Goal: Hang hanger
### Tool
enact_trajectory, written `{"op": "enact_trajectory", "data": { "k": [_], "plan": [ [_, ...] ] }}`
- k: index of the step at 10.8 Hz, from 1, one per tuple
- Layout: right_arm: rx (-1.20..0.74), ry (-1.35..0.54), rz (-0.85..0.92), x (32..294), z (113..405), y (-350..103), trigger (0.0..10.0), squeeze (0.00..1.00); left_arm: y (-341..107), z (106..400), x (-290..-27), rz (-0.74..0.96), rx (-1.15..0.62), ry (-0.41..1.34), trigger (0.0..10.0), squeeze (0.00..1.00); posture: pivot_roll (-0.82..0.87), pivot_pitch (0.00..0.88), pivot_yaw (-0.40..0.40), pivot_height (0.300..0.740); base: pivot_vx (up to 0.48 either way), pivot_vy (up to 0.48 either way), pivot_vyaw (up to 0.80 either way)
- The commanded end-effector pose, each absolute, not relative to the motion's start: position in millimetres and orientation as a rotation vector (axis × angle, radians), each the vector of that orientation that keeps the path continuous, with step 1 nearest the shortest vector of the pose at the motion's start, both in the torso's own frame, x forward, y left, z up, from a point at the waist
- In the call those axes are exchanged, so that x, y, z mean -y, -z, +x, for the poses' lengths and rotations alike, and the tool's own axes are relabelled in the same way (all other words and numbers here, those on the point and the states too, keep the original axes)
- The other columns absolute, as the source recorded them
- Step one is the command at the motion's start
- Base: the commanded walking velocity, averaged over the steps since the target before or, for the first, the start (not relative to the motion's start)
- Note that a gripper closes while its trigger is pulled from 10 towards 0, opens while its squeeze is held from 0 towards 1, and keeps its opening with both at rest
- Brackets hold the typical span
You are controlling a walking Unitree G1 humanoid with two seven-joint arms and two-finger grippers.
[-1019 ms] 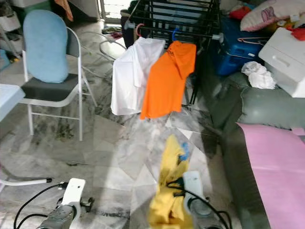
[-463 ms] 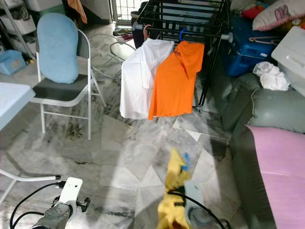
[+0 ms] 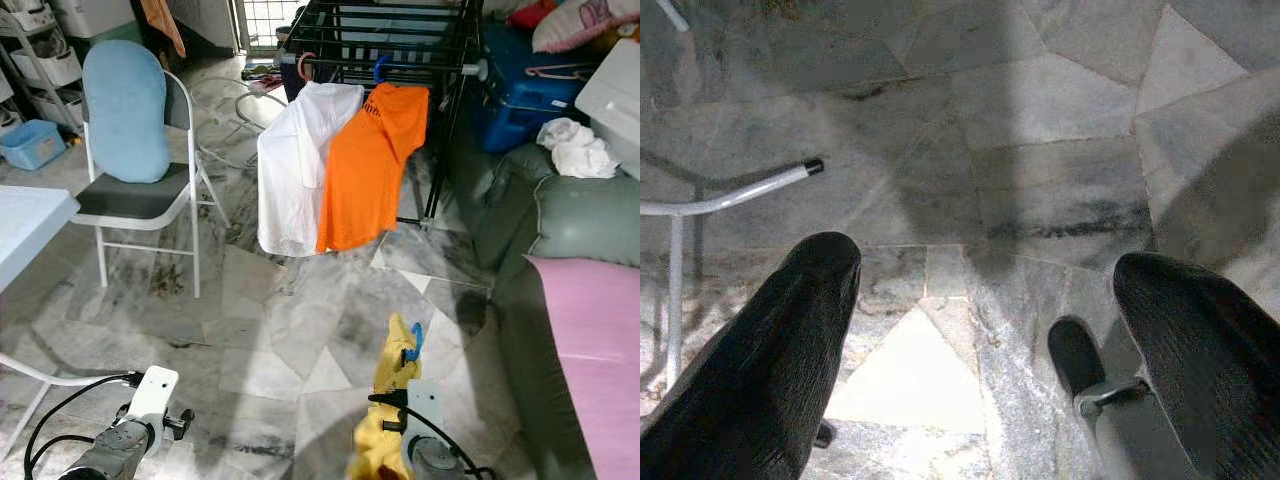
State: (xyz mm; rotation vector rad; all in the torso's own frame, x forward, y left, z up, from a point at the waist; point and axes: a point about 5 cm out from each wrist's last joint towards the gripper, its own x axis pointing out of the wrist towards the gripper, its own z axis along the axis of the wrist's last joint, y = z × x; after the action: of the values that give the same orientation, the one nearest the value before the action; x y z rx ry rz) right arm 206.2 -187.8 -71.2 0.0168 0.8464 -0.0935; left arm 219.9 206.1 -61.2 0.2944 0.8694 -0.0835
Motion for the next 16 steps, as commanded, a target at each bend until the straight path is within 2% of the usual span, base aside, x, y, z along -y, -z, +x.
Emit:
{"op": "enact_trajectory", "data": {
  "k": [1, 3, 5, 10, 16],
  "plan": [
    [-0.842, 0.102, 0.02, 187.2, 205.7, 71.4, 10.0, 0.0, 59.3, 221.6, -210.1, 0.312, -0.866, 0.093, 10.0, 0.0, -0.08, 0.0, 0.047, 0.74, 0.0, 0.0, 0.0],
    [-0.853, 0.105, 0.015, 188.9, 199.6, 74.3, 10.0, 0.0, 60.8, 218.7, -211.6, 0.314, -0.878, 0.098, 10.0, 0.0, -0.07, 0.011, 0.042, 0.74, 0.0, 0.0, 0.0],
    [-0.874, 0.089, -0.008, 189.3, 191.7, 78.2, 10.0, 0.0, 62.8, 215.3, -212.4, 0.332, -0.896, 0.114, 10.0, 0.0, -0.06, 0.073, 0.034, 0.74, 0.0, 0.0, 0.0],
    [-0.903, 0.013, -0.067, 180.8, 179.3, 84.9, 10.0, 0.0, 66.1, 209.9, -211.5, 0.364, -0.916, 0.15, 10.0, 0.0, -0.06, 0.141, 0.018, 0.74, 0.0, 0.0, 0.0],
    [-0.894, -0.006, -0.085, 177.0, 179.9, 84.6, 10.0, 0.0, 66.5, 209.7, -209.7, 0.376, -0.911, 0.157, 10.0, 0.0, -0.07, 0.151, 0.024, 0.74, 0.0, 0.0, 0.0]
  ]
}}
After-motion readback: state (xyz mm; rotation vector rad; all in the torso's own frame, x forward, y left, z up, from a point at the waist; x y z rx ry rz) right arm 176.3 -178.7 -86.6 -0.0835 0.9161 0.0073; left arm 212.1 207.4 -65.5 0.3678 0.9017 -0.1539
